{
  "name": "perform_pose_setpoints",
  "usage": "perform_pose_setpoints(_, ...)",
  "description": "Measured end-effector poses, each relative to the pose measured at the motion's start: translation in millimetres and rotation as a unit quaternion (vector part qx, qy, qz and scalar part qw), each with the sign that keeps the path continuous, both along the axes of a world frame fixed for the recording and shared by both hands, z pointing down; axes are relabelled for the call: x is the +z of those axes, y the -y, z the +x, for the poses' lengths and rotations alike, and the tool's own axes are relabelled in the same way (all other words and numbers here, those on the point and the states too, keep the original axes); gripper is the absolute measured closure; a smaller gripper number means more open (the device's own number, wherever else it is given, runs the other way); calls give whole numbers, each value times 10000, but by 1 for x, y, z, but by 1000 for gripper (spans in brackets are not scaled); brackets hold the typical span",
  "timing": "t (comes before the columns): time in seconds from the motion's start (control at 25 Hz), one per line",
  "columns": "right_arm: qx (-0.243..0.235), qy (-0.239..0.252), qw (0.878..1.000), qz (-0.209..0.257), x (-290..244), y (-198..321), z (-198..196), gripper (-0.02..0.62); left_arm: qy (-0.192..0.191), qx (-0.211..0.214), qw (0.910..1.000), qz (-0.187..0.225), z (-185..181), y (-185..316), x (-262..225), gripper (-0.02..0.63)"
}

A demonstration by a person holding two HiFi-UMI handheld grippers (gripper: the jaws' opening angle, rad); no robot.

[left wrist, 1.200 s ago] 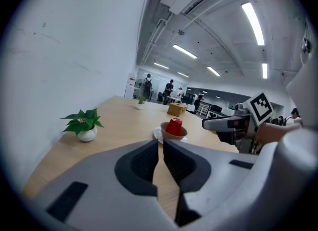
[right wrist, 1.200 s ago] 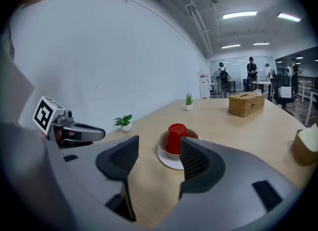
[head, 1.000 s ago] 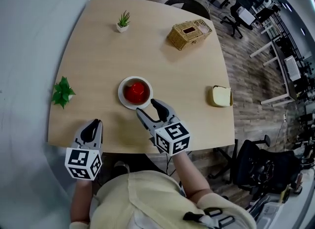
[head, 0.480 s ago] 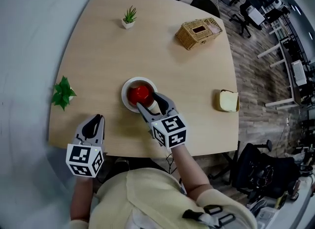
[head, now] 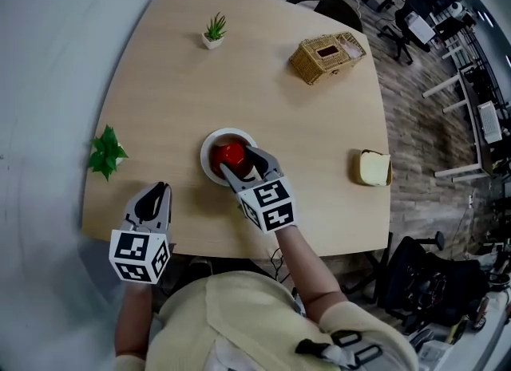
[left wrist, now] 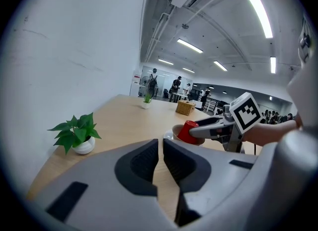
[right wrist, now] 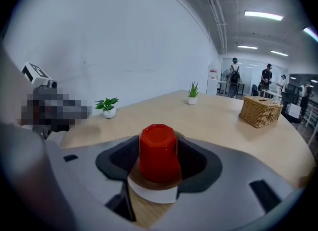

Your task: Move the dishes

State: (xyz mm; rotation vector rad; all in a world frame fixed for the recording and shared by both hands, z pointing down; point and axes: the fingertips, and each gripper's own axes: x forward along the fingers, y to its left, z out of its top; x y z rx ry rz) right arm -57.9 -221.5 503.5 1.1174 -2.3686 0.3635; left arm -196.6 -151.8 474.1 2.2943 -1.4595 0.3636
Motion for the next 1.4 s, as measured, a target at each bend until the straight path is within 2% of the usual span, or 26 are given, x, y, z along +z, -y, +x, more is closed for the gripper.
perform_pose_setpoints(0.32,-45,-218,9997,-41,5,3,-2,351,-6,-6,10000,10,3,-3,-1,588)
perform_pose_setpoints(0.6,-109,-221,9997,-51,6,1,-2,357,14,-19,10000,-13,0,-14,1,588)
perform_pose_setpoints(0.96,31,-264,9996,137,1,-3,-2,357,-89,16,10000,-9,-2,-32,-5,588)
perform_pose_setpoints(1.2,225,-99,9983,534,-26,-11,2,357,-51,52,9999,124,-10,-41,-13,588)
perform_pose_setpoints(1.4,441,333,9967,601,-54,-27,10,357,125,278,9991,303,-10,-49,-19,588)
